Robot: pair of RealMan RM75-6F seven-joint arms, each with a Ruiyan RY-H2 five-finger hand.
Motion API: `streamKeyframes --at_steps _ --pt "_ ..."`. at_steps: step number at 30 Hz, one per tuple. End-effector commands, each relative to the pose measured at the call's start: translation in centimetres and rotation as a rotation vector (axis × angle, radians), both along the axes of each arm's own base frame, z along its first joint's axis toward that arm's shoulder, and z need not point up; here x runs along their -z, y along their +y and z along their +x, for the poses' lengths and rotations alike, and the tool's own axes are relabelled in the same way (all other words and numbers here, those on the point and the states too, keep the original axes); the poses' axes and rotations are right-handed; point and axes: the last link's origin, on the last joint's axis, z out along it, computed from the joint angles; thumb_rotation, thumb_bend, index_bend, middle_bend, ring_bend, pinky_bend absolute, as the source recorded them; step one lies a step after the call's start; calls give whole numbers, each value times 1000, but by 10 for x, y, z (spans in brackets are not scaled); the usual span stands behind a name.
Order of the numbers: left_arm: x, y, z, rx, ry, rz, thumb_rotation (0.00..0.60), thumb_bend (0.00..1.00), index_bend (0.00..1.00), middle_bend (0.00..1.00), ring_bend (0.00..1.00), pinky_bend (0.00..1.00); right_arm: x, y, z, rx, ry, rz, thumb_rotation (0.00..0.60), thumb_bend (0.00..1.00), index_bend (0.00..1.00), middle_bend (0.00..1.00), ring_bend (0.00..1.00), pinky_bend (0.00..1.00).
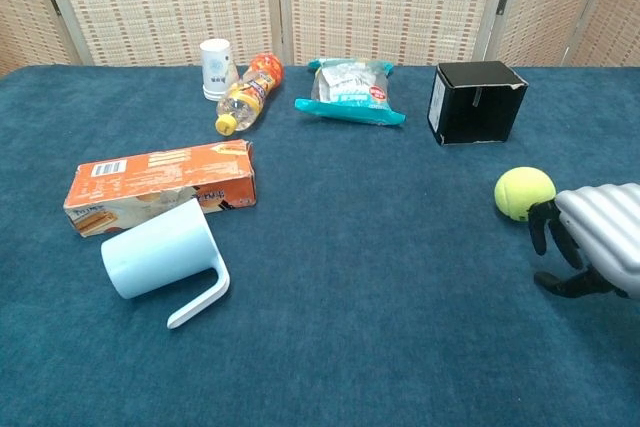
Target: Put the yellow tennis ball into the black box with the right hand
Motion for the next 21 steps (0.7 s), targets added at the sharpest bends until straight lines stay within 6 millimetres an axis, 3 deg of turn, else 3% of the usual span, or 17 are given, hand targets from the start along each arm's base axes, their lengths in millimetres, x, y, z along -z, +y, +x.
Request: streamKeyframes --at_steps 1,8,21 --pt "0 0 0 -1 2 -2 600 376 114 92 86 440 0 -15 3 41 -23 26 600 209 639 776 555 574" --pt "2 0 0 0 8 -5 600 376 114 92 87 441 6 -36 7 27 -14 26 600 223 668 801 585 592" --pt "2 1 -2 -8 16 -5 600 377 114 92 86 441 19 -54 9 3 -11 44 600 223 668 801 585 592"
